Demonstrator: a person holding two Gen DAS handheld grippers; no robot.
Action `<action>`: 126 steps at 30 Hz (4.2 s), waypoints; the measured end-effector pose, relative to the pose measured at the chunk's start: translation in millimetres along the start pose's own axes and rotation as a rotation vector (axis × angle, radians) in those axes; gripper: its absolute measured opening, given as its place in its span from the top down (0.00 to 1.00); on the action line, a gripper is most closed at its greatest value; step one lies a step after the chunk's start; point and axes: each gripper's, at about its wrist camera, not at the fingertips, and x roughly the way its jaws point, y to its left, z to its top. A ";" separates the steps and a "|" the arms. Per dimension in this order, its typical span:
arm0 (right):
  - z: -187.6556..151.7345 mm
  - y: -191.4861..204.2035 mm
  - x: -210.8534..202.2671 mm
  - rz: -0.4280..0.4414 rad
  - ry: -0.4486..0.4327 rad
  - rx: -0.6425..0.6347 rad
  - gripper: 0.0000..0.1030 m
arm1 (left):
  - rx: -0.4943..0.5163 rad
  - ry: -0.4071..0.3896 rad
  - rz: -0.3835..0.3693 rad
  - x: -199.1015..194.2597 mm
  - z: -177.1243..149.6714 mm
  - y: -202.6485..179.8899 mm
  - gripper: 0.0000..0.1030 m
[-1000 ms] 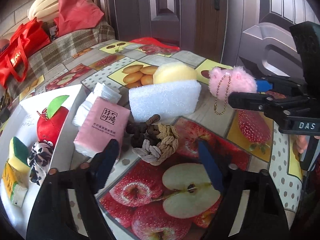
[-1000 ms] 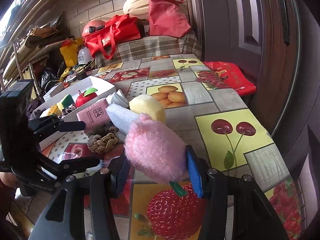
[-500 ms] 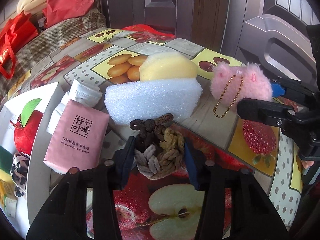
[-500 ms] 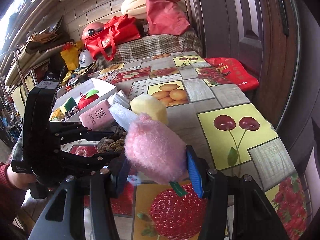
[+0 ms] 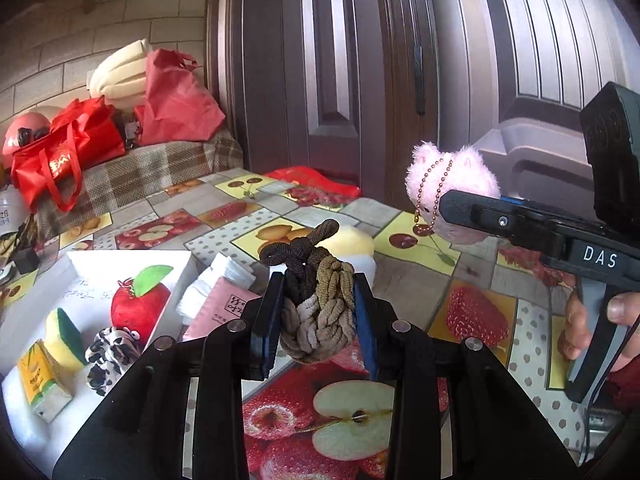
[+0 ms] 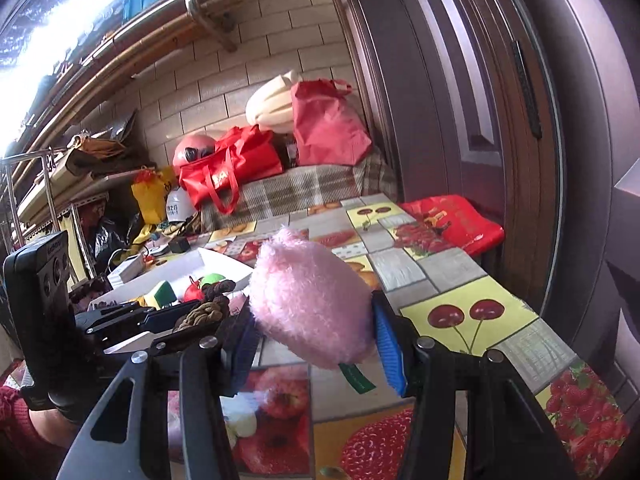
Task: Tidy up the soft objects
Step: 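Carry the knotted rope with the left tool to the box while the right tool carries the plush, then release the rope onto the foam sheet while the right tool drops the plush in the box, then move both open tools from the box back to the remaining items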
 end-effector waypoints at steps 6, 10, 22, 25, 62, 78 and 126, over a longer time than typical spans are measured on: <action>0.1 21.1 0.5 -0.026 -0.056 -0.047 0.48 | -0.013 -0.045 0.041 -20.9 -4.6 9.5 0.69; -0.8 32.9 2.3 -0.040 -0.063 -0.085 0.48 | -0.024 -0.060 0.056 -35.4 -11.2 18.4 0.69; -5.5 58.9 5.0 -0.037 -0.080 -0.125 0.48 | -0.048 -0.080 0.146 -63.1 -25.6 49.8 0.69; -6.8 69.0 8.2 -0.028 -0.079 -0.140 0.47 | -0.042 -0.083 0.167 -68.6 -28.5 52.8 0.69; -21.7 156.8 68.8 0.134 0.071 -0.236 0.47 | -0.187 -0.127 0.386 -106.1 -47.4 132.0 0.68; -21.2 197.5 112.4 0.167 0.086 -0.299 0.47 | -0.222 -0.101 0.497 -93.6 -48.0 174.6 0.67; -4.4 190.8 173.1 0.015 0.135 -0.119 0.00 | -0.266 -0.137 0.610 -91.6 -42.9 203.4 0.00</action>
